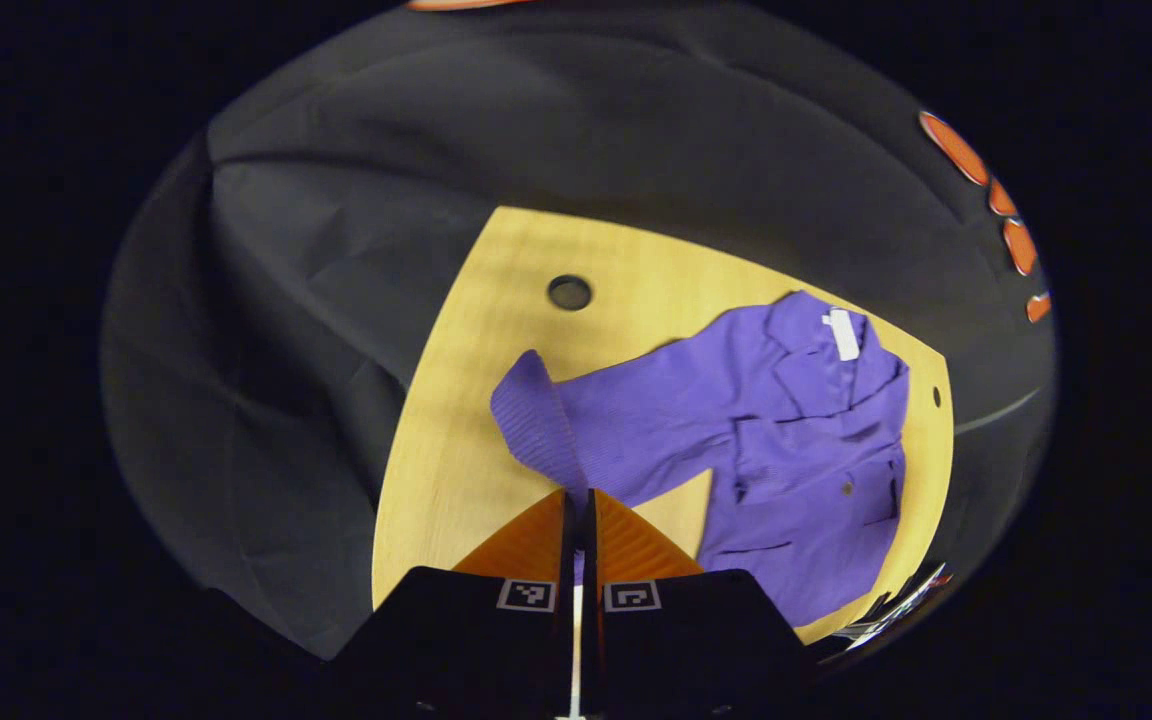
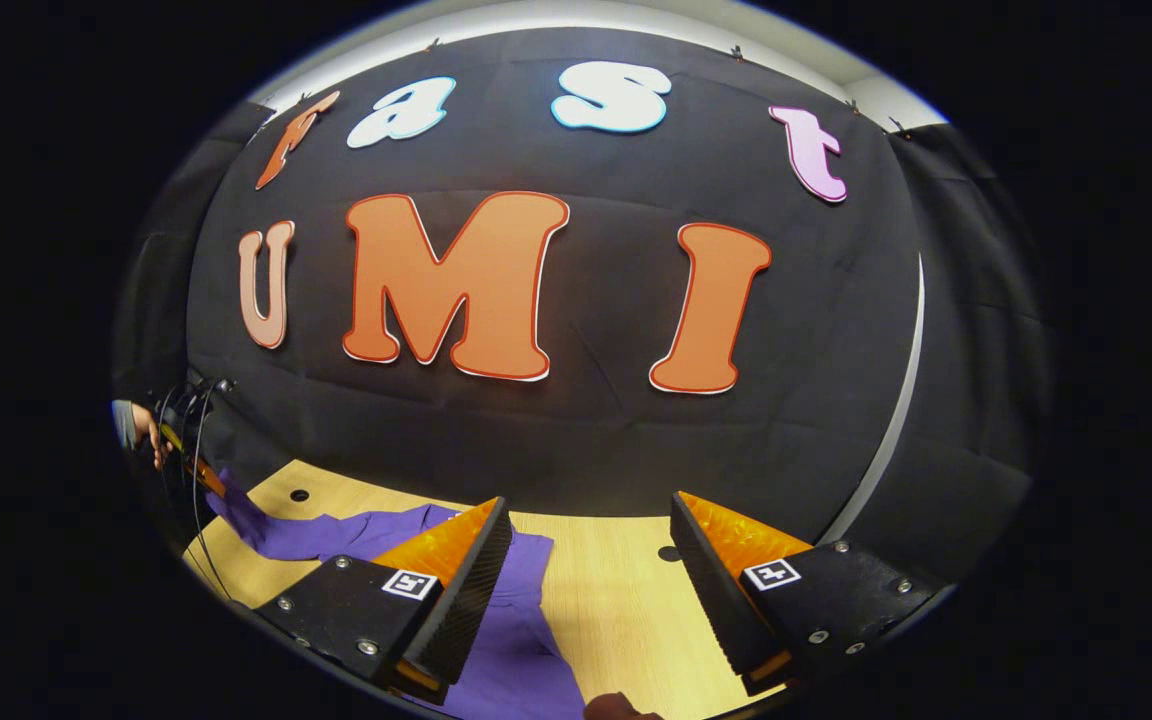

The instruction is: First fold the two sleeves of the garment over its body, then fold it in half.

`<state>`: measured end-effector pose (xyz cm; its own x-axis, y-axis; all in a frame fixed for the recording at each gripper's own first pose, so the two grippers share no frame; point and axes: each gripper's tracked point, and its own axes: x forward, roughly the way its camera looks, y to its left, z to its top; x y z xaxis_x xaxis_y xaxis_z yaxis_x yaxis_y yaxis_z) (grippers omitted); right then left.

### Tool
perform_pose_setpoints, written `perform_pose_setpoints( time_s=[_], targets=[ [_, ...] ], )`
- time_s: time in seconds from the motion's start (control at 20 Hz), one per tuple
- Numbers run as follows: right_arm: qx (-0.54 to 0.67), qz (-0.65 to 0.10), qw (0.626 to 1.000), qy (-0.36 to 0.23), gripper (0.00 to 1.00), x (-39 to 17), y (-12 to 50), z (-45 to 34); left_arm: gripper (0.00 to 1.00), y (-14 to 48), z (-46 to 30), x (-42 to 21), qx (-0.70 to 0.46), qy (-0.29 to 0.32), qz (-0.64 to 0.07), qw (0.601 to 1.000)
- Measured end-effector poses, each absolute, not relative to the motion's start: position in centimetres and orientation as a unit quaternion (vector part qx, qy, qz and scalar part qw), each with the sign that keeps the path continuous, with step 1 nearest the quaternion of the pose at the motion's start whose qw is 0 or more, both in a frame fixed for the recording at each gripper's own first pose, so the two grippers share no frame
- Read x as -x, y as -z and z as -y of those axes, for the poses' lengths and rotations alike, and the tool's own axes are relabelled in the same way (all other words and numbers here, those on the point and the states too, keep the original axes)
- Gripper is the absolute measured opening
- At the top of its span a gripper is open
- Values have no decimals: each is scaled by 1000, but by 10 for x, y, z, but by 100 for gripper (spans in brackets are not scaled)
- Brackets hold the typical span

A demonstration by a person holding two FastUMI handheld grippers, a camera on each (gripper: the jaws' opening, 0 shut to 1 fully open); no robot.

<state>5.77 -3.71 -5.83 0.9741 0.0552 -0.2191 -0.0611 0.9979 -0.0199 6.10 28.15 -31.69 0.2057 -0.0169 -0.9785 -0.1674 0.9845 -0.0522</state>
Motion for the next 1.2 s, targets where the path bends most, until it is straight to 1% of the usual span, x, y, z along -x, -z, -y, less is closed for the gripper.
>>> perform_pose_setpoints(
  time_s=[0.2, 0.55, 0.9, 1.15, 1.2],
  targets=[
    [12, -115, 993, -38, 95, -58, 65, 45, 4, 277, -225, -98, 43, 2, -604, 796],
    [3, -116, 993, -39, 95, -59, 71, 74, 4, 232, -100, -162, -26, 81, -569, 818],
    [-12, -115, 993, -15, 95, -64, 80, 121, 4, 227, 26, -186, -47, 148, -561, 813],
    [-21, -122, 992, -13, 95, -67, 94, 140, 4, 247, 100, -195, -43, 179, -559, 808],
    [-22, -125, 992, -13, 95, -67, 97, 144, 6, 251, 112, -195, -41, 185, -559, 807]
  ],
)
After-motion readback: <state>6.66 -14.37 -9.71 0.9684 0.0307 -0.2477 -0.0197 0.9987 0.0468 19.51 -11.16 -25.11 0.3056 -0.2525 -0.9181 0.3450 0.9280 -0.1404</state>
